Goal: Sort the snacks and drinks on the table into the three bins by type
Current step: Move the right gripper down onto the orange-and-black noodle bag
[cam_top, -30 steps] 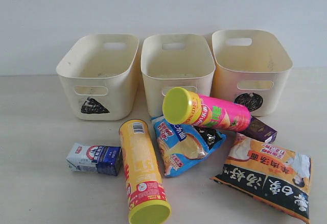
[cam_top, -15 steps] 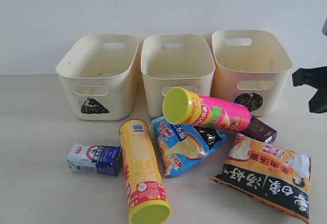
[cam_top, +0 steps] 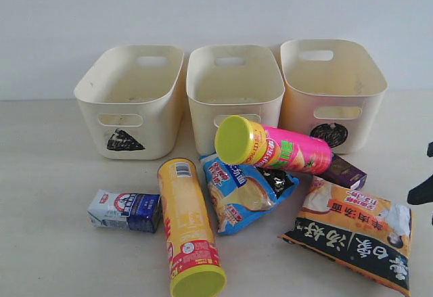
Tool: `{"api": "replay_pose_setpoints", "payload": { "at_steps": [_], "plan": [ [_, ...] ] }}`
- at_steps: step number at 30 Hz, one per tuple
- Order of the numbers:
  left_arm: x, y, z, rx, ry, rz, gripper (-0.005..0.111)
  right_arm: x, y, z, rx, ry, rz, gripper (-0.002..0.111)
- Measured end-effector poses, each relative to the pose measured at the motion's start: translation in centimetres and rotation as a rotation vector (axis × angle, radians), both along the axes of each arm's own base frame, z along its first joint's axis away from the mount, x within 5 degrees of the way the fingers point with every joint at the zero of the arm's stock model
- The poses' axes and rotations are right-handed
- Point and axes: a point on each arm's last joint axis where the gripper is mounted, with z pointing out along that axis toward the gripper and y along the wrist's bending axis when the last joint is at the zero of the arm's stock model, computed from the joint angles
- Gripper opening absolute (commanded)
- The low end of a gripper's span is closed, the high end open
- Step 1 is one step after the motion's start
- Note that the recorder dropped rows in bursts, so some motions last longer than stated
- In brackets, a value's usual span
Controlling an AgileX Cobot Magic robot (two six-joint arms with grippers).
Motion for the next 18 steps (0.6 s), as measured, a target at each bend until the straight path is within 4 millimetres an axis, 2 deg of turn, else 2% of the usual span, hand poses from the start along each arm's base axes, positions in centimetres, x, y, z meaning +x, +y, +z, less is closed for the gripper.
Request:
{"api": "replay_pose_setpoints", "payload": {
  "at_steps": [1,3,12,18],
  "plan": [
    [0.0,0.0,0.0,0.000,0.000,0.000,0.004,-0.1,0.0,-0.4,-0.001,0.008,-0.004,0.088],
    [0.0,0.0,0.0,0.000,0.000,0.000,0.004,-0.1,-0.1,-0.9,-0.003,0.018,-0.009,0.095],
    [0.0,0.0,0.0,0.000,0.000,0.000,0.004,0.3,-0.3,-3.1,-0.011,0.052,-0.022,0.094],
    [0.0,0.0,0.0,0.000,0.000,0.000,0.004,1.2,1.1,-4.7,0.034,0.033,0.023,0.094]
  ]
}}
